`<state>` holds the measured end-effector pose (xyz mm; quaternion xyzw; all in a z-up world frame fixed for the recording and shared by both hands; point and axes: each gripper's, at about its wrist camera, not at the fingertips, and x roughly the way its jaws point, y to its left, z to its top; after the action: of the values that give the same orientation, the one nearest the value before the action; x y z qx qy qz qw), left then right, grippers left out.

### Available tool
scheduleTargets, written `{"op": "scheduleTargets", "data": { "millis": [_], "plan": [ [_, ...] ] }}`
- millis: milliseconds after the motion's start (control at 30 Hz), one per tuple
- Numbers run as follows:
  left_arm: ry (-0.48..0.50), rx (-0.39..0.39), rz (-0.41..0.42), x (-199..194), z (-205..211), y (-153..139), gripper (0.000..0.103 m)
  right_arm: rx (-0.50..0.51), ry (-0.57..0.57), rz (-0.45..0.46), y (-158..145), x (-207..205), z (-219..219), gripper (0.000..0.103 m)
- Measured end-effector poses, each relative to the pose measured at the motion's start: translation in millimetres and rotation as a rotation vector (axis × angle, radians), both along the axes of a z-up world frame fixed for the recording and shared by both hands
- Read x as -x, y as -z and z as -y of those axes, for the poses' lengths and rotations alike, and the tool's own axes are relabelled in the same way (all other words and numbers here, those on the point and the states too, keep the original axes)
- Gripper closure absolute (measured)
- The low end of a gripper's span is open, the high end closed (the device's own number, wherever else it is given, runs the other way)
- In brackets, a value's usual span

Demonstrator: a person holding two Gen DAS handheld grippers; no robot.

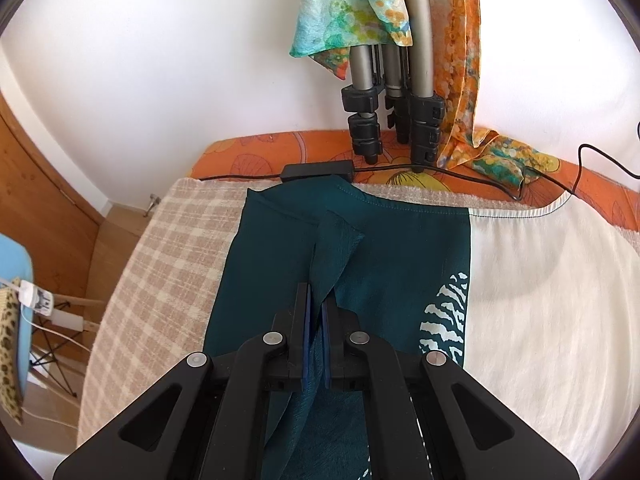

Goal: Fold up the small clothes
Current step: 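Open both tools and lift them off the folded dark green side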

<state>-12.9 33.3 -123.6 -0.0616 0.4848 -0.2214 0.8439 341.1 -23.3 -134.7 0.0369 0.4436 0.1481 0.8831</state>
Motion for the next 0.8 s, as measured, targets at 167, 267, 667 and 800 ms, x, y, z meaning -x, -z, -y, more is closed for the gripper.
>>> {"op": "scheduleTargets", "data": {
  "millis": [167,267,667,800],
  "plan": [
    [0.052,-0.027,0.007,6,8,1,0.095,0.074,0.039,-0.054,13,-1,6,0.098],
    [0.061,-0.081,0.057,13,10,-3,0.084,0.024,0.037,-0.072,9,-2,18,0.086],
    [0.035,-0.082,0.11,26,-6,-16,0.079,-0.062,0.037,0.017,-50,38,64,0.065],
    [0.015,-0.108,0.133,35,-11,-15,0.079,-0.097,0.041,0.049,-78,73,95,0.065]
  ]
}}
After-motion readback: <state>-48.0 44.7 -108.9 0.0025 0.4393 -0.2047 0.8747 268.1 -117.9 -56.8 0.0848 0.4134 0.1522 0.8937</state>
